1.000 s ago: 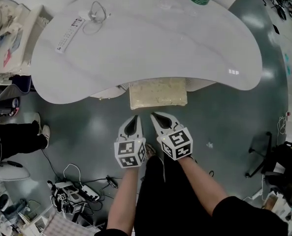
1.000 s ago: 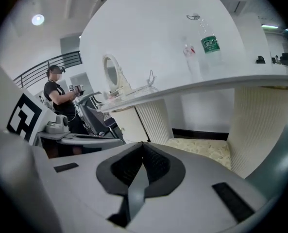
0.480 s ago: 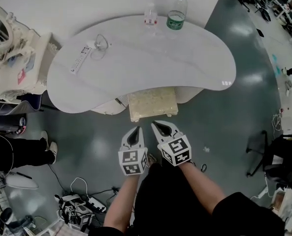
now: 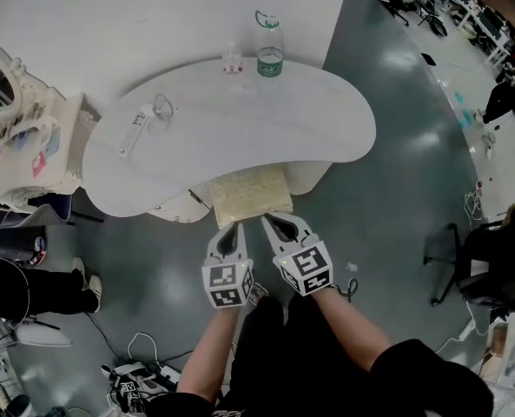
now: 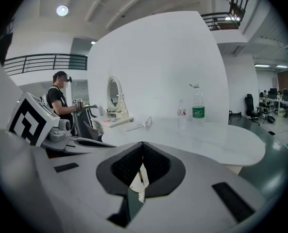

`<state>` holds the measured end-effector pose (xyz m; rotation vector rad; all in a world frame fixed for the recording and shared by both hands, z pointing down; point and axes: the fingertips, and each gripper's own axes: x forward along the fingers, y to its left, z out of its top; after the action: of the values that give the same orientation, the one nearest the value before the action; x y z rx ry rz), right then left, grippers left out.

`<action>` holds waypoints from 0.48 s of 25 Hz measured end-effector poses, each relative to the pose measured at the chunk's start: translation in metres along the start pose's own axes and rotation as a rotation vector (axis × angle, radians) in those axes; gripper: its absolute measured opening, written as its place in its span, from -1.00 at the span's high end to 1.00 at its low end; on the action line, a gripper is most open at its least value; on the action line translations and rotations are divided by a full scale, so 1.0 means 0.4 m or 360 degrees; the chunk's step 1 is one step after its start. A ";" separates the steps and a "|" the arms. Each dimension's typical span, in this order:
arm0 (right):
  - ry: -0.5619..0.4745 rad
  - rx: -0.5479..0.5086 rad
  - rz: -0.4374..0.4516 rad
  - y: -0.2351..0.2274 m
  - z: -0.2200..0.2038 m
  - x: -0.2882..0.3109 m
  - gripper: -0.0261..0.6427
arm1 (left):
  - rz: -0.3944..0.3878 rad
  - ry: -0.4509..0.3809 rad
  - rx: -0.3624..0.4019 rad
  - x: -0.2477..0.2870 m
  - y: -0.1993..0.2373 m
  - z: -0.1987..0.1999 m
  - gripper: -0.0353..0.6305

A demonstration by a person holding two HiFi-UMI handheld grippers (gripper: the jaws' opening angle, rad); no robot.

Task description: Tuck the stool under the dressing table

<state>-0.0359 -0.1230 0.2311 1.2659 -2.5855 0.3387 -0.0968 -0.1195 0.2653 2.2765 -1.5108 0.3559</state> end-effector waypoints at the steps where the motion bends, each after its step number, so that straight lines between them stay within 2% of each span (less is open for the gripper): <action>1: -0.0021 -0.0006 -0.0003 -0.008 0.013 -0.013 0.90 | -0.0001 -0.0012 0.0014 -0.002 -0.013 0.012 0.88; 4: -0.0068 -0.0028 -0.0009 -0.040 0.041 -0.055 0.90 | 0.0001 -0.0031 0.0064 -0.002 -0.057 0.037 0.88; 12: -0.0187 -0.0082 0.0046 -0.130 0.106 -0.207 0.90 | 0.0107 -0.0145 0.0092 -0.017 -0.210 0.113 0.88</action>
<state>0.0500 -0.1060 0.1703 1.2673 -2.6941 0.2073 -0.0221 -0.1049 0.2075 2.3195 -1.6450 0.3230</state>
